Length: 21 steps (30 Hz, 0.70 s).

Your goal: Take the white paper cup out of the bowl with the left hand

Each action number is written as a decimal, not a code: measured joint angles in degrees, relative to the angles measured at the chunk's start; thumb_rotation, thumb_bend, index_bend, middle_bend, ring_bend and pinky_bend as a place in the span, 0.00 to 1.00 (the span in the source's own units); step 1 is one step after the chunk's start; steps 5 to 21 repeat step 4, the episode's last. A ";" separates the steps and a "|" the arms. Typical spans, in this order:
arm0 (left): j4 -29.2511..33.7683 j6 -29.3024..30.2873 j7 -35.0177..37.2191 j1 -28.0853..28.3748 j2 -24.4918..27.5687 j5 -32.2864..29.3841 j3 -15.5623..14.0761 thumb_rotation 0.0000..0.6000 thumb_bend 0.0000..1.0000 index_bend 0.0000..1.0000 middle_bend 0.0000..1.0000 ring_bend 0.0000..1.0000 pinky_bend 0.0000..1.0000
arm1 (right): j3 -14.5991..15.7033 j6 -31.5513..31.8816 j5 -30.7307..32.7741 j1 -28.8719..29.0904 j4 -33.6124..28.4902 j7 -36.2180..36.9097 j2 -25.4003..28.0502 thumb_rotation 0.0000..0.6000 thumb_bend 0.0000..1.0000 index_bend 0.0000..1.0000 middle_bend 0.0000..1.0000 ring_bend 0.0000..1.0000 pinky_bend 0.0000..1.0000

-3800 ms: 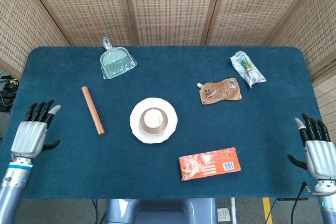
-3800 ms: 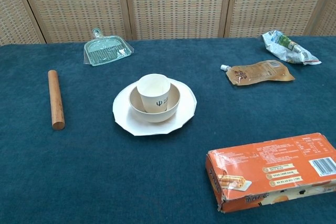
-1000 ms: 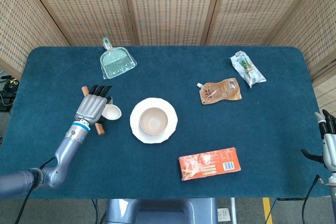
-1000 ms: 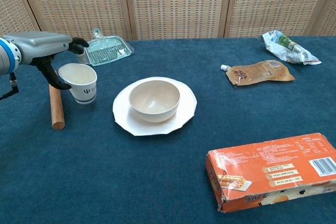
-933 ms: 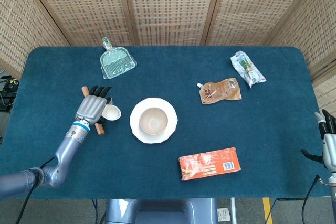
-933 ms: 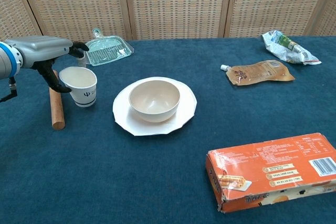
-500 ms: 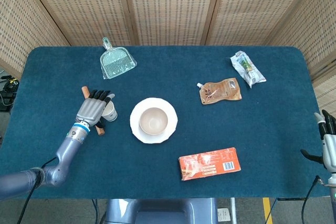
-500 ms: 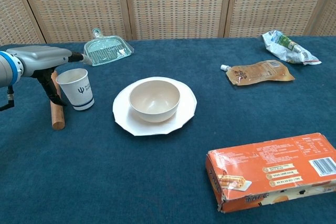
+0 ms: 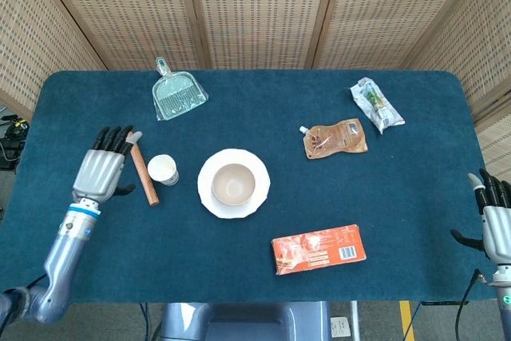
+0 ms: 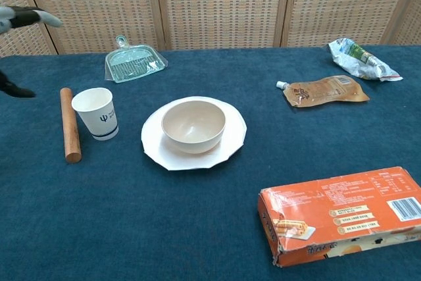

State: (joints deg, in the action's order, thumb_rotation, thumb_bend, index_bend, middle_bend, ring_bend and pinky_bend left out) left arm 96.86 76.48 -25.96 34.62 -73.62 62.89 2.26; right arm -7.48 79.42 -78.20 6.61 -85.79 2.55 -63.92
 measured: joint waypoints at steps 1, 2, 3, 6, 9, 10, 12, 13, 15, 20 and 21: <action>0.08 3.03 0.11 -2.26 0.13 1.67 -1.08 1.00 0.04 0.00 0.00 0.00 0.00 | 0.10 0.04 -0.24 0.02 -0.07 -0.12 -0.04 1.00 0.10 0.00 0.00 0.00 0.00; -0.02 5.26 0.29 -4.12 0.16 2.93 -2.04 1.00 0.04 0.00 0.00 0.00 0.00 | 0.28 0.14 -0.65 0.04 -0.20 -0.38 -0.12 1.00 0.10 0.00 0.00 0.00 0.00; -0.26 7.38 0.55 -6.04 0.15 4.27 -3.06 1.00 0.04 0.00 0.00 0.00 0.00 | 0.41 0.28 -0.97 0.04 -0.35 -0.59 -0.18 1.00 0.10 0.00 0.00 0.00 0.00; -0.82 9.93 1.03 -8.60 0.04 6.12 -4.42 1.00 0.04 0.00 0.00 0.00 0.00 | 0.53 0.43 -1.26 0.04 -0.53 -0.74 -0.24 1.00 0.10 0.00 0.00 0.00 0.00; -0.82 9.93 1.03 -8.60 0.04 6.12 -4.42 1.00 0.04 0.00 0.00 0.00 0.00 | 0.53 0.43 -1.26 0.04 -0.53 -0.74 -0.24 1.00 0.10 0.00 0.00 0.00 0.00; -0.82 9.93 1.03 -8.60 0.04 6.12 -4.42 1.00 0.04 0.00 0.00 0.00 0.00 | 0.53 0.43 -1.26 0.04 -0.53 -0.74 -0.24 1.00 0.10 0.00 0.00 0.00 0.00; -0.82 9.93 1.03 -8.60 0.04 6.12 -4.42 1.00 0.04 0.00 0.00 0.00 0.00 | 0.53 0.43 -1.26 0.04 -0.53 -0.74 -0.24 1.00 0.10 0.00 0.00 0.00 0.00; -0.82 9.93 1.03 -8.60 0.04 6.12 -4.42 1.00 0.04 0.00 0.00 0.00 0.00 | 0.53 0.43 -1.26 0.04 -0.53 -0.74 -0.24 1.00 0.10 0.00 0.00 0.00 0.00; -0.82 9.93 1.03 -8.60 0.04 6.12 -4.42 1.00 0.04 0.00 0.00 0.00 0.00 | 0.53 0.43 -1.26 0.04 -0.53 -0.74 -0.24 1.00 0.10 0.00 0.00 0.00 0.00; -0.82 9.93 1.03 -8.60 0.04 6.12 -4.42 1.00 0.04 0.00 0.00 0.00 0.00 | 0.53 0.43 -1.26 0.04 -0.53 -0.74 -0.24 1.00 0.10 0.00 0.00 0.00 0.00; -0.82 9.93 1.03 -8.60 0.04 6.12 -4.42 1.00 0.04 0.00 0.00 0.00 0.00 | 0.53 0.43 -1.26 0.04 -0.53 -0.74 -0.24 1.00 0.10 0.00 0.00 0.00 0.00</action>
